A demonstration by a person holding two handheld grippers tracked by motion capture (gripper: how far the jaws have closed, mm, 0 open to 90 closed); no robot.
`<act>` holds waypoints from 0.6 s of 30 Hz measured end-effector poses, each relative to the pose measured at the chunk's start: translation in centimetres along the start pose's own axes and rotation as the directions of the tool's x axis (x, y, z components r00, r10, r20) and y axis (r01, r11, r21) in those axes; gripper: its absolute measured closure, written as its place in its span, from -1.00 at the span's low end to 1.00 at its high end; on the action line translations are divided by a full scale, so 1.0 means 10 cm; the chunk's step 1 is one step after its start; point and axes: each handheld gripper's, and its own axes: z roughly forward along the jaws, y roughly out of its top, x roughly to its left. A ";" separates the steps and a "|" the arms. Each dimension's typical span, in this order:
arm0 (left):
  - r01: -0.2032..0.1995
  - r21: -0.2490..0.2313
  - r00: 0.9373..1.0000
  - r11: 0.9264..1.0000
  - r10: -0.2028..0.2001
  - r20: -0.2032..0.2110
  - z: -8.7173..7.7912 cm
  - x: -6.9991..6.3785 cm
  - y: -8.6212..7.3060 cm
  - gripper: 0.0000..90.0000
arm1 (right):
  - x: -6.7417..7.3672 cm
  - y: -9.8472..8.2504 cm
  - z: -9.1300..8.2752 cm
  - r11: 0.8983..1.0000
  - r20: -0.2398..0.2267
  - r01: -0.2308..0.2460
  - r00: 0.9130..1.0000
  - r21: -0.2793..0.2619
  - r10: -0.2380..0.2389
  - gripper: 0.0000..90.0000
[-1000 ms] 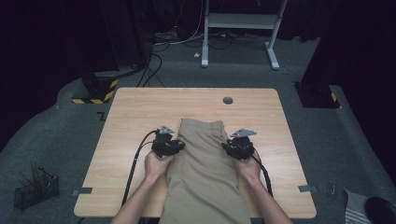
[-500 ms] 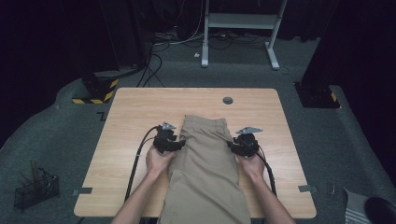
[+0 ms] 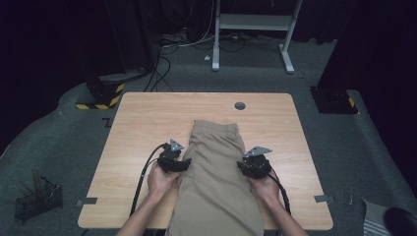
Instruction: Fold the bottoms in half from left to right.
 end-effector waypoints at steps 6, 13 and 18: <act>0.067 0.022 0.996 0.998 -0.065 -0.055 0.26 0.27 0.32 -0.14 | -0.22 0.39 0.37 0.999 0.084 -0.032 0.996 0.003 0.031 0.41; 0.091 -0.057 0.991 0.994 -0.085 0.107 -0.17 0.25 0.16 -0.16 | -0.18 0.32 0.07 0.993 0.013 -0.088 0.996 -0.073 0.089 0.23; 0.013 -0.026 0.977 1.000 -0.007 0.213 -0.34 -0.03 -0.09 -0.19 | 0.13 0.03 -0.23 0.997 -0.055 -0.021 0.998 -0.078 0.016 0.23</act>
